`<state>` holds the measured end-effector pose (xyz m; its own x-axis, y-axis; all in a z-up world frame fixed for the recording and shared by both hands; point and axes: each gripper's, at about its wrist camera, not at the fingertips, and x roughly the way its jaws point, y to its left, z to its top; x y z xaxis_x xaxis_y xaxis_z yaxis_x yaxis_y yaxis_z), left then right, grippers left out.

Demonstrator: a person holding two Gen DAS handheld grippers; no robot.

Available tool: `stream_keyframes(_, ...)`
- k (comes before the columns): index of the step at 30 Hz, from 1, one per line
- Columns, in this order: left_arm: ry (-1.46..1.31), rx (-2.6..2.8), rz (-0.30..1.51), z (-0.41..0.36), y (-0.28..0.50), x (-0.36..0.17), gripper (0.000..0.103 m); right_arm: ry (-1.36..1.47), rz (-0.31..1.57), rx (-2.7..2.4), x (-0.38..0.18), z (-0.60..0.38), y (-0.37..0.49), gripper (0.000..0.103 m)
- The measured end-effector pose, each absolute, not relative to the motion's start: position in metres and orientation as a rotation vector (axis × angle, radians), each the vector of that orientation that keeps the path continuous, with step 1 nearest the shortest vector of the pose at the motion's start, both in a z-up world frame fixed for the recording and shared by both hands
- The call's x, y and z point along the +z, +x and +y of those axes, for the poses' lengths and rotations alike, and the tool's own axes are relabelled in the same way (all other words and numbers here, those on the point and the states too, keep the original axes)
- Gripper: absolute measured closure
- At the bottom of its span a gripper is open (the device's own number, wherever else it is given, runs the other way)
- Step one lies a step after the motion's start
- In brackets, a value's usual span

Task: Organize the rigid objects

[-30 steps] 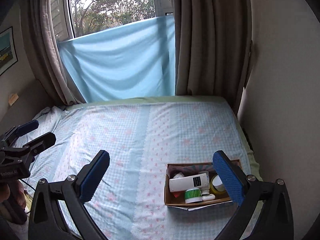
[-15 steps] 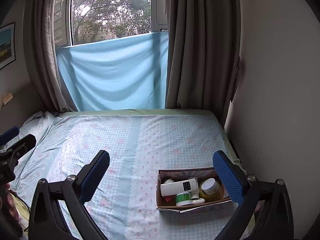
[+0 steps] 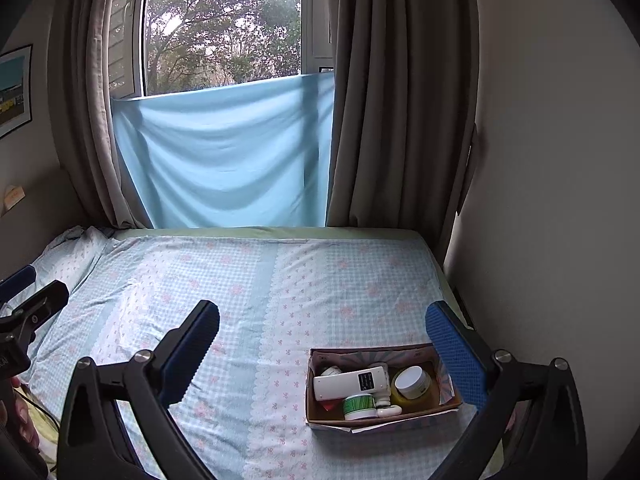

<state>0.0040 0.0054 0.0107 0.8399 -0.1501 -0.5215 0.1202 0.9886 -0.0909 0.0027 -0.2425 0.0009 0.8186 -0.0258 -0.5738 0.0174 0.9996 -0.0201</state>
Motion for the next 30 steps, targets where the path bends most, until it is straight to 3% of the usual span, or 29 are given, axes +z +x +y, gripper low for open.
stream_keyframes(30, -0.042, -0.147, 0.552, 0.0039, 0.0049, 0.0096, 0.000, 0.005, 0.606, -0.027, 0.0011, -0.2416, 0.0075, 0.000)
